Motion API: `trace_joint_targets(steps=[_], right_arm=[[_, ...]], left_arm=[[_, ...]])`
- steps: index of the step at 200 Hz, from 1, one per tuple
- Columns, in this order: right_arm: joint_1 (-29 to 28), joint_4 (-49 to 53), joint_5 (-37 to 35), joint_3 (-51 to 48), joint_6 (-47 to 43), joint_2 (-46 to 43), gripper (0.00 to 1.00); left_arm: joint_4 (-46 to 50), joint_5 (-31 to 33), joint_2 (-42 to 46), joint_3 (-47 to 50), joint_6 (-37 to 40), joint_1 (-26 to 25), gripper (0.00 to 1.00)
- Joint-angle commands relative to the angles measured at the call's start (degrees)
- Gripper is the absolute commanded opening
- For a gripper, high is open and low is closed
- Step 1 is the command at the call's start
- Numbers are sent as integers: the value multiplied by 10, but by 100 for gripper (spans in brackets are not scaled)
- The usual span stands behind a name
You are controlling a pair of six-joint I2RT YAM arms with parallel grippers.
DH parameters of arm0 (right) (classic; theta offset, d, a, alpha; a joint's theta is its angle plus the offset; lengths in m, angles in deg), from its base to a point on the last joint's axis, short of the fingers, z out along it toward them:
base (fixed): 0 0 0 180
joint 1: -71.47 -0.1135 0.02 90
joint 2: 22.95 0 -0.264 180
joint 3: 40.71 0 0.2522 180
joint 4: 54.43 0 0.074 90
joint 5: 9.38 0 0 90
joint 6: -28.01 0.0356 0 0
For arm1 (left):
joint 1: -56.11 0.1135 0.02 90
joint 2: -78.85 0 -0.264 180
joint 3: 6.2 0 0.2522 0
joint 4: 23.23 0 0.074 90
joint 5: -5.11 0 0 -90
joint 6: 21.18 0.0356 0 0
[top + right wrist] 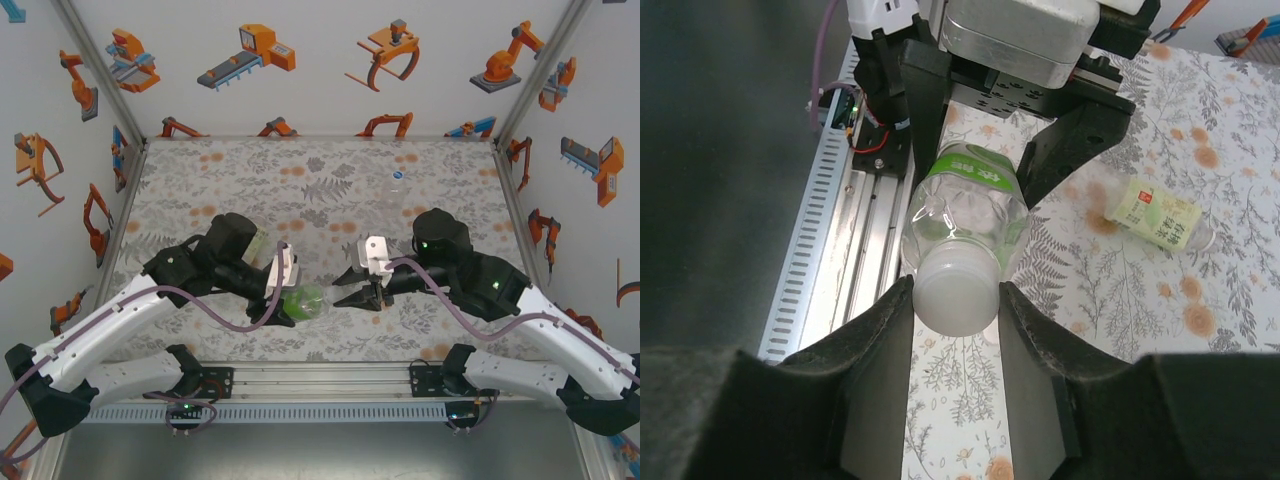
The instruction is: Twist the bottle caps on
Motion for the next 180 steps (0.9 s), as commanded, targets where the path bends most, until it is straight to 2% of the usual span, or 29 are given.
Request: trace_joint_targets(steps=[1,35,48,64,97,119,154,180], right_arm=[[0,-31,23,-5,-1,0,33],[0,-40,-1,-10,27,1,18],[0,-57,-28,-18,60,-1,10],[0,-86,-71,-31,142,1,0],[1,-145,-208,-50,382,21,0],[1,-124,-309,-42,584,41,0],[0,-100,-337,-36,846,75,0],[1,-14,-383,5,909,89,0]], left_arm=[[3,-19,1,-16,15,-3,0],[-8,-5,12,-13,8,-3,0],[-25,20,23,-4,0,-2,0],[-60,67,39,13,-17,-3,0],[-108,134,52,29,-46,-3,0],[-136,169,50,34,-58,-3,0],[-158,215,37,37,-61,-3,0],[-175,251,30,37,-67,-3,0]])
